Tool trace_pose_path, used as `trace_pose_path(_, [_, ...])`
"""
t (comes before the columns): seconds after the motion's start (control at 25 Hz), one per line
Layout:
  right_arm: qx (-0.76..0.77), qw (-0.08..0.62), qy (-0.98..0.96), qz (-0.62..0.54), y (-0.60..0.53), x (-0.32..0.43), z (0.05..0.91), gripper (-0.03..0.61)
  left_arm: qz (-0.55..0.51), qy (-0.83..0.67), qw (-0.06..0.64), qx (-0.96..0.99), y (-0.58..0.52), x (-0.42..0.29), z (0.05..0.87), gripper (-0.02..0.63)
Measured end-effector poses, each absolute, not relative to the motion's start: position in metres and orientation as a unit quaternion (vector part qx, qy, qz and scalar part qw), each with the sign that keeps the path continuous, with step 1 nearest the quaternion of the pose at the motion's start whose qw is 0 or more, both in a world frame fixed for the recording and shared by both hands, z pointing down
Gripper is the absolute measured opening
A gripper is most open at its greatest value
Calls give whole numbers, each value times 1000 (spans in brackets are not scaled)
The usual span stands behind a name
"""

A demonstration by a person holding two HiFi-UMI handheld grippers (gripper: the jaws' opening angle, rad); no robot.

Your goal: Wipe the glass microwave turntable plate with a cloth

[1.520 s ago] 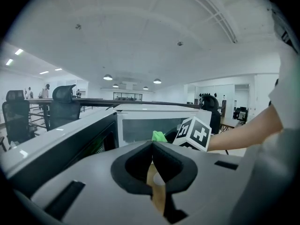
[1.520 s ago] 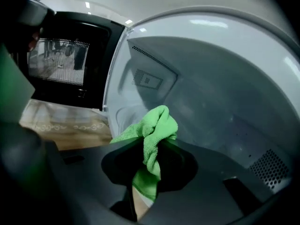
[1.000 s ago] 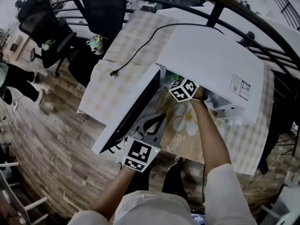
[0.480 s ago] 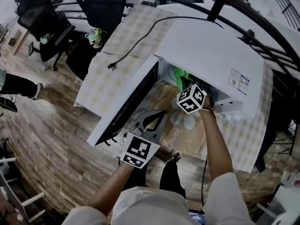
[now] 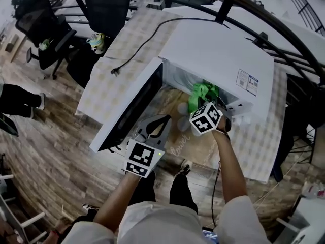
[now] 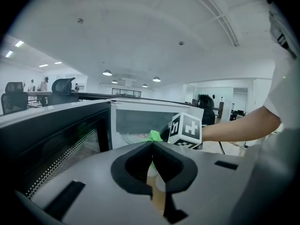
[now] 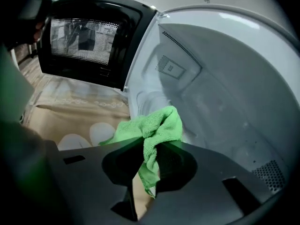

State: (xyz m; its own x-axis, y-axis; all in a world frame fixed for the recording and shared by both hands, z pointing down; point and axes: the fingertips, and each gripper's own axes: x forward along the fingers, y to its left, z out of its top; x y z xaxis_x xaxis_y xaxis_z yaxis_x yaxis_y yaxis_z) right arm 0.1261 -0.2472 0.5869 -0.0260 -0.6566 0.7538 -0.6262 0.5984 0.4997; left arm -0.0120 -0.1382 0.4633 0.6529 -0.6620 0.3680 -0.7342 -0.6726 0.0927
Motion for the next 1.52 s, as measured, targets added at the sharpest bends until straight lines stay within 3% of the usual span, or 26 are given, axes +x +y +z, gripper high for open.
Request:
trace_pose_path(0.48, [543, 428, -716, -93, -346, 84, 543, 74, 153, -416, 135, 886, -147, -43, 476, 14])
trace_pose_path(0.68, [520, 470, -689, -182, -394, 67, 550, 77, 160, -394, 139, 895, -143, -32, 488, 14])
trace_pose_path(0.92, [509, 480, -707, -107, -406, 71, 585, 72, 165, -379, 140, 900, -137, -26, 493, 14])
trace_pose_path(1.32, [389, 518, -745, -160, -320, 51, 589, 43, 157, -394, 140, 895, -133, -28, 486, 14])
trace_pose_path(1.52, [380, 535, -742, -140, -282, 67, 589, 61, 152, -396, 131, 896, -127, -20, 473, 14])
